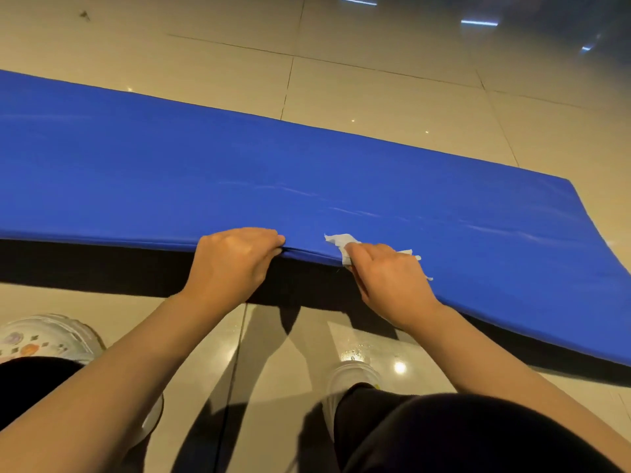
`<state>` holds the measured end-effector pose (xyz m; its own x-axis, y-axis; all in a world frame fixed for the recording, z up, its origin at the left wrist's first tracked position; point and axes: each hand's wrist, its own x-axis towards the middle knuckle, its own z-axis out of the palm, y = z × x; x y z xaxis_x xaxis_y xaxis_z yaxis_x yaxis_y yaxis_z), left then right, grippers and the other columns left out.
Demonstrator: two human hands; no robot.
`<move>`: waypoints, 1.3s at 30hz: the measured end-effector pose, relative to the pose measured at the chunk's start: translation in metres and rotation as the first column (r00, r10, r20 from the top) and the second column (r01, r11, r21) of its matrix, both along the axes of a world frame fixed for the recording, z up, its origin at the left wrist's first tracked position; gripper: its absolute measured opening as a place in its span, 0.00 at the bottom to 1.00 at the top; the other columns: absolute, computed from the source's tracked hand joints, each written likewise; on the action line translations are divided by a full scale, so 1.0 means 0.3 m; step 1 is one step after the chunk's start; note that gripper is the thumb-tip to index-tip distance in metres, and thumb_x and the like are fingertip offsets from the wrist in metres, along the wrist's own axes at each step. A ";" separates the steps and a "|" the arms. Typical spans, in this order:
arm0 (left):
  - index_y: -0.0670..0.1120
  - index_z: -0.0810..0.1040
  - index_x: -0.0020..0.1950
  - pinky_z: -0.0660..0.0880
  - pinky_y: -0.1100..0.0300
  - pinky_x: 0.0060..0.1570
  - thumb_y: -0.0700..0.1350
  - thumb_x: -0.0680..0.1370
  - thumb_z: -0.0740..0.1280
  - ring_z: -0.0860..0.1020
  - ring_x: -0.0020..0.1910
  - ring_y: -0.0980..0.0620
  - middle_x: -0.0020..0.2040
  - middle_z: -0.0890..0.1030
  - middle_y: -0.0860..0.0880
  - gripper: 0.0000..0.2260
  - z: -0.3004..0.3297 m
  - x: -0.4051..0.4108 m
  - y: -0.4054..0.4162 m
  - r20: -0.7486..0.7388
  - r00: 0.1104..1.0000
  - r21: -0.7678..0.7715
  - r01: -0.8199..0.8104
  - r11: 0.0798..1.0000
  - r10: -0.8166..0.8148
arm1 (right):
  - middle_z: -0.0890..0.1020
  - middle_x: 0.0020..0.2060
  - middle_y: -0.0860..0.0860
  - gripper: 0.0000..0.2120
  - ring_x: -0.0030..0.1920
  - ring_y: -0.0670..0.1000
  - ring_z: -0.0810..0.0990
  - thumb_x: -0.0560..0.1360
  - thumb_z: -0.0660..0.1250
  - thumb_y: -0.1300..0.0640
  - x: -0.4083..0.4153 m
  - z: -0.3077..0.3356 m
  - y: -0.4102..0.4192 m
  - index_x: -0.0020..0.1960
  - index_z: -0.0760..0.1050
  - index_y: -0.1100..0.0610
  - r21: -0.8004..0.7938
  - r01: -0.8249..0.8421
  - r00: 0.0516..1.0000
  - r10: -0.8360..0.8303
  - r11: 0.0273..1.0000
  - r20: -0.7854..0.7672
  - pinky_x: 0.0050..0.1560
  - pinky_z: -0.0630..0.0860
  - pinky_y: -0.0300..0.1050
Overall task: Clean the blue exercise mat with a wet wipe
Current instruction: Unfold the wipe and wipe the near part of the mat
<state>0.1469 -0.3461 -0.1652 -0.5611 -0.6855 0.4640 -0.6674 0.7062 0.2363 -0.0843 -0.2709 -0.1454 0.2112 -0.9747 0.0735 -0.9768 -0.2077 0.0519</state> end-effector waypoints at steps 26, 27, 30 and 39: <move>0.47 0.78 0.55 0.73 0.52 0.45 0.32 0.57 0.82 0.79 0.46 0.47 0.48 0.83 0.50 0.29 -0.208 -0.336 0.160 0.032 0.999 0.069 0.029 0.997 -0.031 | 0.76 0.61 0.54 0.20 0.57 0.53 0.75 0.76 0.70 0.60 -0.563 -0.060 0.295 0.67 0.71 0.57 0.153 0.430 0.901 -0.433 0.890 -0.014 0.49 0.72 0.41; 0.47 0.79 0.53 0.74 0.53 0.42 0.32 0.56 0.82 0.80 0.44 0.47 0.47 0.82 0.50 0.29 -0.235 -0.350 0.170 0.062 0.997 0.092 0.046 0.995 -0.051 | 0.76 0.61 0.54 0.20 0.57 0.53 0.76 0.76 0.70 0.60 -0.571 -0.097 0.304 0.66 0.72 0.57 0.193 0.438 0.894 -0.447 0.878 0.003 0.48 0.72 0.42; 0.48 0.81 0.50 0.72 0.55 0.39 0.30 0.55 0.80 0.79 0.40 0.48 0.43 0.81 0.52 0.28 -0.297 -0.381 0.194 0.134 0.986 0.155 0.074 0.985 -0.095 | 0.80 0.51 0.57 0.18 0.47 0.59 0.80 0.69 0.75 0.68 -0.597 -0.187 0.328 0.57 0.77 0.61 0.244 0.433 0.888 -0.457 0.868 0.048 0.37 0.72 0.46; 0.48 0.76 0.55 0.75 0.53 0.44 0.29 0.56 0.80 0.80 0.45 0.48 0.48 0.83 0.50 0.32 -0.354 -0.358 0.213 0.048 0.988 0.191 0.136 0.972 -0.147 | 0.82 0.44 0.56 0.22 0.37 0.55 0.81 0.60 0.82 0.67 -0.618 -0.191 0.349 0.51 0.79 0.60 0.189 0.356 0.933 -0.359 0.915 -0.018 0.28 0.72 0.40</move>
